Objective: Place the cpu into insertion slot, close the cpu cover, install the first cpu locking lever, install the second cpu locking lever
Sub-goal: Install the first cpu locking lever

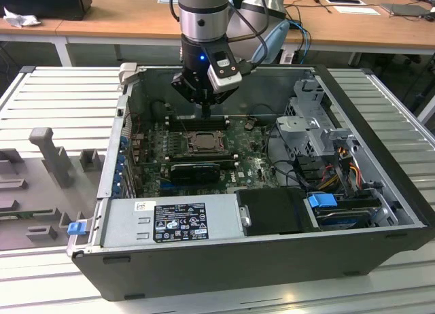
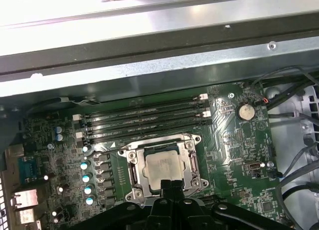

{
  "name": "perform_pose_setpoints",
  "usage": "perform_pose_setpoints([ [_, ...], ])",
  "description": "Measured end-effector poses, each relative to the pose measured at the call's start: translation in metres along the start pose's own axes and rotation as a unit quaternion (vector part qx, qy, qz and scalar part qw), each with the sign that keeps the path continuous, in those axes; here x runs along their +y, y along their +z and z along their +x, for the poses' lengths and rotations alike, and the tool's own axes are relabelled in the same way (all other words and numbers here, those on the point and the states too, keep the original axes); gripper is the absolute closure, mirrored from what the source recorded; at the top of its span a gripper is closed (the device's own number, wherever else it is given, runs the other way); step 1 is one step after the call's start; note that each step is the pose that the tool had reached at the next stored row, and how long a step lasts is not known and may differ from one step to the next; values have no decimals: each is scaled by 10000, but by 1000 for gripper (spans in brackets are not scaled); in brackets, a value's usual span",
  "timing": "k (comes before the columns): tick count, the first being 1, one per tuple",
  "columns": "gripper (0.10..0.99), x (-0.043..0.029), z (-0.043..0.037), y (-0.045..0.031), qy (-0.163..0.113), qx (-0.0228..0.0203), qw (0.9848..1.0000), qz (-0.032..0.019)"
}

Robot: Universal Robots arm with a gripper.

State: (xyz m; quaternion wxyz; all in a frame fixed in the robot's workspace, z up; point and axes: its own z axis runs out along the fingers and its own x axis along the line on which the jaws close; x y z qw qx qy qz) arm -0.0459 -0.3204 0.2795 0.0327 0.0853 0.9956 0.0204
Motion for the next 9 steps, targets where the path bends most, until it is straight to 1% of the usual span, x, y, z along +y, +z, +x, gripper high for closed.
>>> perform_pose_setpoints([
  [9,980,-3,18,-1,-10,0,10000,-1],
])
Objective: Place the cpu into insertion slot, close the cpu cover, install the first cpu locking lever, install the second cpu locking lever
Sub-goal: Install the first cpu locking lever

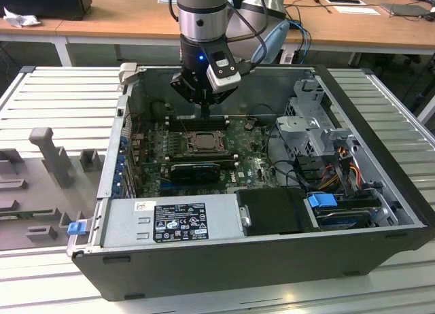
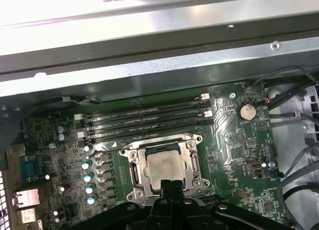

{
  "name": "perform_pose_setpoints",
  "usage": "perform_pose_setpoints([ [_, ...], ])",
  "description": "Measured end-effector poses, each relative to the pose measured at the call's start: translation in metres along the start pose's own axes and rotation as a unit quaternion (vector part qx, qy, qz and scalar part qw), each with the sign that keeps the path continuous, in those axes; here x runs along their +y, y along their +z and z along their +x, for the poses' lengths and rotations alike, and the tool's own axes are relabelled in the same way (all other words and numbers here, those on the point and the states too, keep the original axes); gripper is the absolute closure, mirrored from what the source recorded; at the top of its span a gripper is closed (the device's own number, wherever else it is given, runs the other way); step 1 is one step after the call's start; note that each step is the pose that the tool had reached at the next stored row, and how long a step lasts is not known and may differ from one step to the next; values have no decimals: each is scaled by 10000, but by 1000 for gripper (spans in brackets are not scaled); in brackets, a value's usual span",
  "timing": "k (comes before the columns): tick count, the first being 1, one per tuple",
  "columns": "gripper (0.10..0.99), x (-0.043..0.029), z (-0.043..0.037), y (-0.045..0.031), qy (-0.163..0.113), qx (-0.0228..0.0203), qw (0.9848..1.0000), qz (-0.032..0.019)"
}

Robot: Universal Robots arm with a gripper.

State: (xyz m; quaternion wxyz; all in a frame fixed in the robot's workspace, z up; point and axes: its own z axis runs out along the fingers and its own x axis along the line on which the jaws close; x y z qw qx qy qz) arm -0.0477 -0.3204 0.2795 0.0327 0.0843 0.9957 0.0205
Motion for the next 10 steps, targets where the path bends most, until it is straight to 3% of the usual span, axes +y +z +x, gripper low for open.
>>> perform_pose_setpoints([
  [5,980,-6,35,-2,-4,0,10000,-1],
  [9,980,-25,145,-9,-14,2,10000,-8],
  [10,980,-25,148,-6,-133,8,9999,-19],
])
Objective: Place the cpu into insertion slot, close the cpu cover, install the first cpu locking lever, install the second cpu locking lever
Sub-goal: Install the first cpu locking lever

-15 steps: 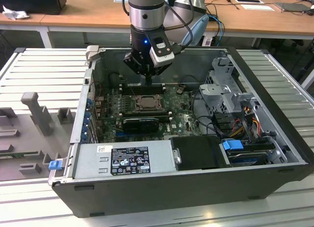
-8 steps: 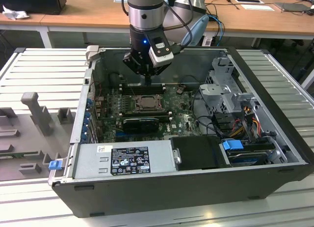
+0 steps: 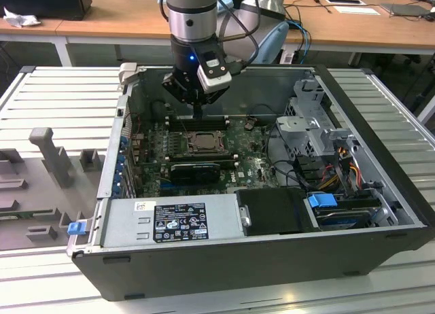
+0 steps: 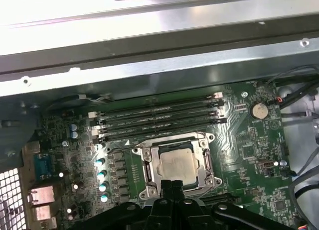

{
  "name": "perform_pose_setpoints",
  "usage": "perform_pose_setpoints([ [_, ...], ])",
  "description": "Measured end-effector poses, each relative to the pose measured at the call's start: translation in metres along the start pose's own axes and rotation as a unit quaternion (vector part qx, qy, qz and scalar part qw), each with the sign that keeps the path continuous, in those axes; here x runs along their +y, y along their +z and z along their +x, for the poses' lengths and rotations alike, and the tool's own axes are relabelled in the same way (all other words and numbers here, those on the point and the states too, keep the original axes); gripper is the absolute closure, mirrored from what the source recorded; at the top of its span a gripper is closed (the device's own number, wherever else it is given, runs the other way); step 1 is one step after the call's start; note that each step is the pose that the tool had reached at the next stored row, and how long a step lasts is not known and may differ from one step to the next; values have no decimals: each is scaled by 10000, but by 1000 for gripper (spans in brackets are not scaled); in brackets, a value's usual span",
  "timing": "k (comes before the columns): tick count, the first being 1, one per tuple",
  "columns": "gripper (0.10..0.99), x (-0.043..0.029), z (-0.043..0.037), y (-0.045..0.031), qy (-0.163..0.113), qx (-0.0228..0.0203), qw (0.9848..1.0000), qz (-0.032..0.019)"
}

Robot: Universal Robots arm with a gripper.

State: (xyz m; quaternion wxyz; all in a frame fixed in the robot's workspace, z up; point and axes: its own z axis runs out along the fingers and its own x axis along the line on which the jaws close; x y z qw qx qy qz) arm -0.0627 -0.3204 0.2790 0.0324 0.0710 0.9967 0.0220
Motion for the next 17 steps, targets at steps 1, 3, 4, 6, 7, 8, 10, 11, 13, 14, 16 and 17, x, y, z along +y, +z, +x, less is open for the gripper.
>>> perform_pose_setpoints([
  [1,980,-1,1,4,-162,8,9999,-10],
  [3,980,-1,1,11,-369,18,9993,-23],
  [4,980,-1,2,24,-530,27,9986,-34],
  [6,980,-2,3,40,-671,57,9977,-41],
  [7,980,-3,3,41,-732,76,9973,-48],
  [8,980,-2,3,43,-757,126,9970,-50],
  [10,980,1,3,44,-764,255,9967,-46],
  [11,980,2,13,46,-762,335,9965,-42],
  [13,980,-21,167,66,-766,338,9965,-48],
  [14,980,-33,250,75,-766,336,9965,-50],
  [16,980,-51,419,87,-767,327,9965,-54],
  [17,980,-48,446,91,-767,326,9965,-55],
])
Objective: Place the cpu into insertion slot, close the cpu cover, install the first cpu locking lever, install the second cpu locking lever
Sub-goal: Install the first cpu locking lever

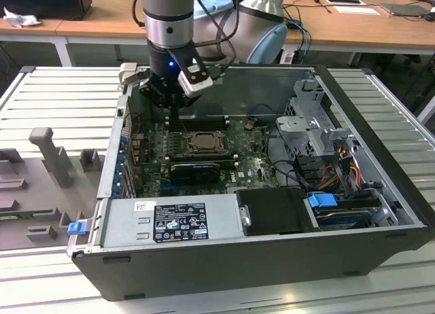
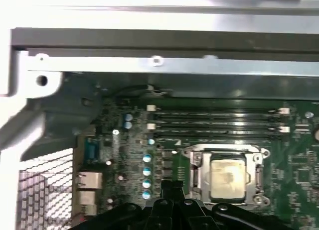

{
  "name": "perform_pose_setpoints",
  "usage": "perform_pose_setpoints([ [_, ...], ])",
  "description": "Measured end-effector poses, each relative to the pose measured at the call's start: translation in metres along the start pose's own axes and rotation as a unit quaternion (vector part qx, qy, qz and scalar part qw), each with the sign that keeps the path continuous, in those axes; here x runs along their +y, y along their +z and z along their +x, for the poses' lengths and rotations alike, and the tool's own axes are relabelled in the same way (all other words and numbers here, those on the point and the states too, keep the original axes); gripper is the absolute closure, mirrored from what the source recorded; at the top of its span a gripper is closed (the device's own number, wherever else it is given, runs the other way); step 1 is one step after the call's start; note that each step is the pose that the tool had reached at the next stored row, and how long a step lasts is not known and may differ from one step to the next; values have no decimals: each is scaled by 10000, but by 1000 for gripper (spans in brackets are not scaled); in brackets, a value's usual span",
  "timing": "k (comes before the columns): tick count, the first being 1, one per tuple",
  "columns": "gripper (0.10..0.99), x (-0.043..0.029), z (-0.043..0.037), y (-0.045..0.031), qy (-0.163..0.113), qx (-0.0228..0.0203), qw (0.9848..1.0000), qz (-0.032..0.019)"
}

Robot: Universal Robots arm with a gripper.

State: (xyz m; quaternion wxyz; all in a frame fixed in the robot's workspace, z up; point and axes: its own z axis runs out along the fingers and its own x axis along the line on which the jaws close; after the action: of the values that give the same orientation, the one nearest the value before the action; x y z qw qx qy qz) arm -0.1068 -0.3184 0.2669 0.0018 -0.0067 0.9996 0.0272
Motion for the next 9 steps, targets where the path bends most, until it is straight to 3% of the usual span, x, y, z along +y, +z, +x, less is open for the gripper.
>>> perform_pose_setpoints([
  [2,980,29,48,18,1,1,10000,-1],
  [9,980,216,47,85,0,0,10000,-25],
])
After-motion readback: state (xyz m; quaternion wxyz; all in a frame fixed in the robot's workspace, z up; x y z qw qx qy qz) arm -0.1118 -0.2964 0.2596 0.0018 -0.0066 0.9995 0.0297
